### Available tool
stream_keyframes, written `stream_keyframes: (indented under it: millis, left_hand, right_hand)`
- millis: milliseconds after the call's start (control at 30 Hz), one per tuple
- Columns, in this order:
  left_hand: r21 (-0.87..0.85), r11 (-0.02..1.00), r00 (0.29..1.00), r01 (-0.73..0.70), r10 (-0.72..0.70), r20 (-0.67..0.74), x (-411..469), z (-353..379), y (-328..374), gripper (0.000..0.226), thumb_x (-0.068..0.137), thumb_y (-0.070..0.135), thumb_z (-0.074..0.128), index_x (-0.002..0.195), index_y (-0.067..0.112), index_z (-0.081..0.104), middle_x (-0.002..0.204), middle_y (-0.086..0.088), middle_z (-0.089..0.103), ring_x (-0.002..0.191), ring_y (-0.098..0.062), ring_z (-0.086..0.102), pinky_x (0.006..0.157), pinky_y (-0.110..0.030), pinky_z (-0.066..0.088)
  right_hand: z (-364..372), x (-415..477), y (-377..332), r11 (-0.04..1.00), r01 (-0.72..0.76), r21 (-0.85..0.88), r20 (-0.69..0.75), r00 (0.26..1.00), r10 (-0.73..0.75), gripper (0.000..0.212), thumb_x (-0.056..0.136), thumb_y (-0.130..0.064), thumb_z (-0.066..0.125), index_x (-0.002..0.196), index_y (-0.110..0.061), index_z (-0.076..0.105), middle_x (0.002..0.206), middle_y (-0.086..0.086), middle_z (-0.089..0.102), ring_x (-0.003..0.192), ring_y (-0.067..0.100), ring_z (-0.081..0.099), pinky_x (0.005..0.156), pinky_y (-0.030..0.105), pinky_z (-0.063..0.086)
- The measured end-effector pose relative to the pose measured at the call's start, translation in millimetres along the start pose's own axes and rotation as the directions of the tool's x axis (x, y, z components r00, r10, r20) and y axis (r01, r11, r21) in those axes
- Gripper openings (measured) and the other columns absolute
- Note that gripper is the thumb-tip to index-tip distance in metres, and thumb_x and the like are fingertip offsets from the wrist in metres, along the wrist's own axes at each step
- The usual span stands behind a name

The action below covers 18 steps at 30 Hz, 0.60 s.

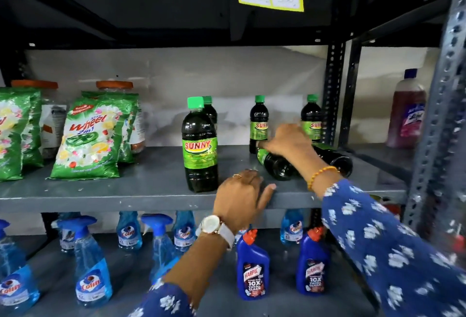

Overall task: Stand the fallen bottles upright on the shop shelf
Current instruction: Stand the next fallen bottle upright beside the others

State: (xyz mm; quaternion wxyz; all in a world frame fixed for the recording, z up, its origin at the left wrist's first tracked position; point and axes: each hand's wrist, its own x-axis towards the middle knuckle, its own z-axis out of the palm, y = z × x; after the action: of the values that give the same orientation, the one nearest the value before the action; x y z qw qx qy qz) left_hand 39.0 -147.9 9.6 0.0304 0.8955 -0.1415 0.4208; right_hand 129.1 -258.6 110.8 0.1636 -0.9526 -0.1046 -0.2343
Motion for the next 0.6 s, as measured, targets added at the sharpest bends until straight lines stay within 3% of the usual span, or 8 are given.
stream_keyframes:
  millis: [100,267,400,500,600]
  left_hand:
    - [0.178,0.981,0.990,0.077,-0.097,0.107,12,15,-4,0.056,0.092,0.056,0.026,0.087,0.014,0.063,0.092,-0.007,0.067,0.081,-0.027,0.061,0.061,-0.033,0.045]
    - [0.184,0.975,0.985,0.123,-0.143,0.099,9,24,-5,0.057,0.090,0.059,0.026,0.070,0.016,0.059,0.073,-0.007,0.069,0.065,-0.029,0.063,0.046,-0.029,0.034]
    - [0.180,0.975,0.987,0.132,-0.146,0.065,10,21,-4,0.052,0.089,0.055,0.034,0.065,0.016,0.057,0.069,-0.008,0.068,0.061,-0.031,0.062,0.044,-0.028,0.030]
    - [0.193,0.972,0.988,0.132,-0.145,0.056,10,23,-3,0.055,0.089,0.056,0.028,0.066,0.016,0.057,0.070,-0.006,0.068,0.064,-0.029,0.063,0.045,-0.029,0.029]
    - [0.183,0.974,0.988,0.136,-0.146,0.042,11,25,-3,0.053,0.090,0.055,0.028,0.067,0.017,0.058,0.072,-0.006,0.068,0.065,-0.028,0.063,0.046,-0.028,0.030]
  right_hand:
    - [23,7,-8,0.972,-0.048,-0.229,0.130,0.988,0.079,0.079,0.064,-0.064,0.068,0.121,-0.013,0.049,0.120,0.009,0.056,0.112,0.031,0.050,0.083,0.035,0.042]
    - [45,16,-4,0.957,-0.078,-0.278,0.056,0.994,0.097,0.052,0.071,-0.038,0.071,0.115,-0.015,0.054,0.116,0.006,0.058,0.110,0.029,0.046,0.070,0.034,0.040]
    - [45,14,22,0.993,-0.087,0.076,-0.083,0.992,0.093,0.056,0.063,-0.048,0.074,0.106,-0.015,0.059,0.108,0.012,0.063,0.102,0.033,0.058,0.073,0.034,0.046]
    - [47,11,41,0.910,-0.020,0.414,-0.181,0.978,0.104,0.060,0.060,-0.058,0.070,0.099,-0.015,0.058,0.096,0.014,0.067,0.090,0.034,0.062,0.071,0.036,0.050]
    - [54,8,51,0.805,0.125,0.581,-0.226,0.974,0.012,0.060,0.063,-0.052,0.073,0.103,-0.014,0.051,0.094,0.010,0.067,0.086,0.029,0.063,0.073,0.040,0.051]
